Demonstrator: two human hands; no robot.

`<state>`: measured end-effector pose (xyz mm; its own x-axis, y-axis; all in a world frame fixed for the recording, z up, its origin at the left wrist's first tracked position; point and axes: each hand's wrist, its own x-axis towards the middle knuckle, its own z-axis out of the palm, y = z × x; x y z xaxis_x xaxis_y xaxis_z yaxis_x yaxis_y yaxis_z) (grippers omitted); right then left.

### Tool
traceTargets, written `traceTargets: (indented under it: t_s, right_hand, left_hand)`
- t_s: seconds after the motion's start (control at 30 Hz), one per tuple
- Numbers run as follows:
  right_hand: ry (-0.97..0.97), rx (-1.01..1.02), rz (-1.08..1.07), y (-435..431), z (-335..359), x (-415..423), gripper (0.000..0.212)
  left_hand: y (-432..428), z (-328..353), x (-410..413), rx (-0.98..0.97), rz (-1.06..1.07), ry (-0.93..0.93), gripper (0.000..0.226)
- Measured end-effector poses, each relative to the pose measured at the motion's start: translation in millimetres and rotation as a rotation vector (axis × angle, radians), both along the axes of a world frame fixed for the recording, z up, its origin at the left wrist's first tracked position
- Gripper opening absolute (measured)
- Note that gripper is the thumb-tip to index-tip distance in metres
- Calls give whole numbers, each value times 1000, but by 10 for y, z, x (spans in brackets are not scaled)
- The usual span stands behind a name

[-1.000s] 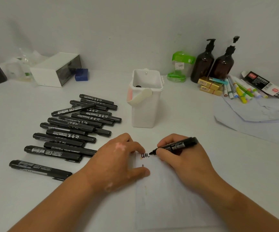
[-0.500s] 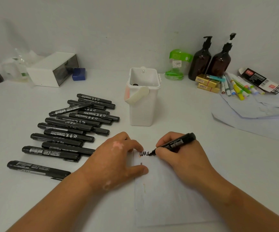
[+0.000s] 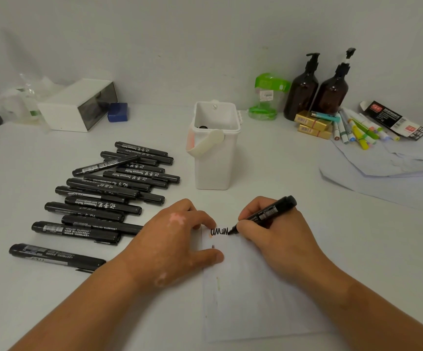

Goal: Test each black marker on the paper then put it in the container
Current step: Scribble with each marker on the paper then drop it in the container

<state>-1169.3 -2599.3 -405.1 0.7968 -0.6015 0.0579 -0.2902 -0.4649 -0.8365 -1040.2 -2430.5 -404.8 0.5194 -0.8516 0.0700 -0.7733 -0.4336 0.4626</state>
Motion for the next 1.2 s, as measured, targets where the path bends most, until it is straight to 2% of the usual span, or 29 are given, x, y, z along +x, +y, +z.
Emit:
traceTargets:
  t_s: [0.47,0.57,0.67,0.77,0.87,1.0,1.1,1.2]
  right_hand:
    - [-4,-7,-13,-8,1,-2,10]
    - [-64,12,-31,-17,-5,-13,13]
    - [-215,183,-70,-58,21,-28,6]
    - [-374,430,-64,-109,88,-58,8]
    - [-423,494,-39,-152,130,-86,8]
    - [-472,591,-9,-185,147,-109,7]
    - [-529,748,26,-199,187,-136,20]
    - [-562,780,35,-198,226,-151,11]
  left_hand:
    - [-4,28,-14,20,6,7,53]
    - [8,36,-18,31,5,12,53]
    - [7,57,-36,-14,27,37,48]
    - [-2,114,-19,-241,94,235,33]
    - [19,143,7,-354,134,374,48]
    - [-23,132,-24,-442,152,510,55]
    - [-22,114,0,-529,170,630,49]
    - [-8,114,31,-523,141,623,34]
